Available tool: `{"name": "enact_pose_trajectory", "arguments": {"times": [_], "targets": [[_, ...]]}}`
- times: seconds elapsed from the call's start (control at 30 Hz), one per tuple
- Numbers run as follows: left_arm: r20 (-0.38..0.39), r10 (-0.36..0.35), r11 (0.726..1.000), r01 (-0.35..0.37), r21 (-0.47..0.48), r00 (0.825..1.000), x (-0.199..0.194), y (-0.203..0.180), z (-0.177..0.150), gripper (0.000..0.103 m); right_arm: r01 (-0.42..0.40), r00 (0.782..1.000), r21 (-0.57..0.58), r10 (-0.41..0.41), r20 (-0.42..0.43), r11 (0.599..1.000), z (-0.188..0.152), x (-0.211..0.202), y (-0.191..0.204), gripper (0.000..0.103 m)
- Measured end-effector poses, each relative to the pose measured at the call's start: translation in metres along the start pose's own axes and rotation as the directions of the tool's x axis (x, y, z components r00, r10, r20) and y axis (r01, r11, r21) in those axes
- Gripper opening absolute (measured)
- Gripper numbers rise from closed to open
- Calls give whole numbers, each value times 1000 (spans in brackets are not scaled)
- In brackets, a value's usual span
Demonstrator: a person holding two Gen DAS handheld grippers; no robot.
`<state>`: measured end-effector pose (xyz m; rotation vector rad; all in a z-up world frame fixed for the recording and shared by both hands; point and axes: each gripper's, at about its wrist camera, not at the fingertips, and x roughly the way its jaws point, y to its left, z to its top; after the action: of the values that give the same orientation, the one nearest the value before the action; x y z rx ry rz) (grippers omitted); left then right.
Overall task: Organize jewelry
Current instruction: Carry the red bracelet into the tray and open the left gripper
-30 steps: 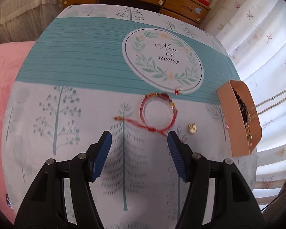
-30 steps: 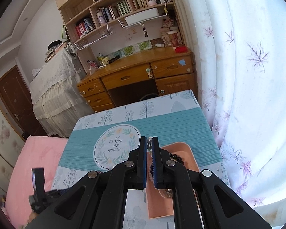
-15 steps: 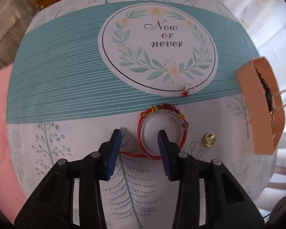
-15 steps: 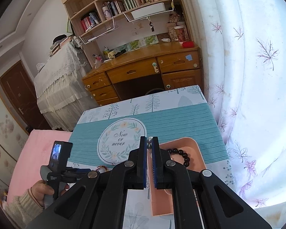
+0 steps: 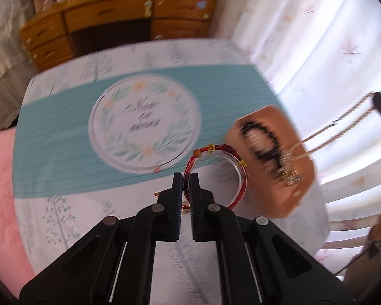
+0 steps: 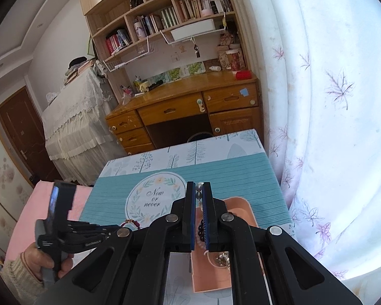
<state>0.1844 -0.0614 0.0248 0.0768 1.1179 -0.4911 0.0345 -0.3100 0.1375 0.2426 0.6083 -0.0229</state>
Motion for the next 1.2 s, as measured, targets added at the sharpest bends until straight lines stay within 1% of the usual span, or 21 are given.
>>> {"name": "enact_pose_trajectory", "arguments": {"times": [0.07, 0.13, 0.27, 0.37, 0.43, 0.53, 0.57, 0.67, 0.73, 0.77, 0.8, 0.83, 0.87, 0.9, 1.07, 1.13, 1.2], "targets": [[24, -46, 999, 46, 24, 999, -9, -25, 12, 3, 8, 1000, -1, -8, 12, 1000, 4, -4, -3, 4], [41, -67, 997, 65, 49, 997, -14, -48, 23, 3, 10, 1000, 5, -10, 19, 1000, 8, -4, -9, 4], [34, -88, 995, 86, 59, 996, 5, -81, 37, 3, 20, 999, 16, -20, 35, 1000, 17, -4, -18, 4], [43, -63, 997, 61, 40, 997, 26, -96, 44, 3, 22, 999, 22, -23, 47, 1000, 25, -2, -22, 4], [42, -66, 998, 65, 15, 997, 43, -101, 49, 3, 20, 998, 21, -21, 54, 1000, 31, 1, -22, 4], [20, -47, 999, 48, -7, 999, 74, -107, 53, 3, 16, 998, 18, -17, 53, 1000, 38, 11, -21, 4], [7, -30, 1000, 30, -7, 1000, 83, -110, 54, 3, 15, 999, 18, -16, 50, 1000, 40, 13, -20, 4], [-23, 29, 1000, -29, 11, 999, 105, -109, 49, 5, 24, 999, 6, -24, 43, 1000, 42, 24, -17, 4], [-37, 32, 999, -31, 18, 999, 108, -107, 43, 8, 25, 999, 4, -26, 33, 1000, 43, 32, -16, 4], [-36, 31, 999, -31, 19, 999, 107, -105, 40, 12, 25, 999, 6, -25, 24, 1000, 43, 37, -16, 4], [-31, 35, 999, -34, 18, 999, 105, -103, 37, 21, 25, 1000, 6, -25, 19, 1000, 42, 41, -15, 4], [-24, 43, 999, -43, 13, 999, 102, -100, 34, 27, 26, 1000, 5, -26, 11, 1000, 41, 45, -15, 4], [-12, 48, 999, -48, 4, 999, 97, -95, 31, 38, 25, 1000, 5, -25, 0, 1000, 40, 51, -14, 4], [-1, 49, 999, -49, -4, 999, 92, -90, 28, 45, 20, 1000, 9, -20, -14, 1000, 38, 56, -15, 4], [34, 61, 998, -60, -25, 998, 69, -70, 12, 45, 21, 996, -1, -21, -86, 1000, 24, 83, -12, 4], [49, 66, 997, -65, -31, 997, 59, -63, 3, 45, 12, 989, -3, -12, -146, 1000, 15, 98, -11, 4], [56, 73, 997, -71, -34, 996, 50, -58, -7, 45, 17, 982, 1, -16, -188, 1000, 5, 110, -10, 6]]}}
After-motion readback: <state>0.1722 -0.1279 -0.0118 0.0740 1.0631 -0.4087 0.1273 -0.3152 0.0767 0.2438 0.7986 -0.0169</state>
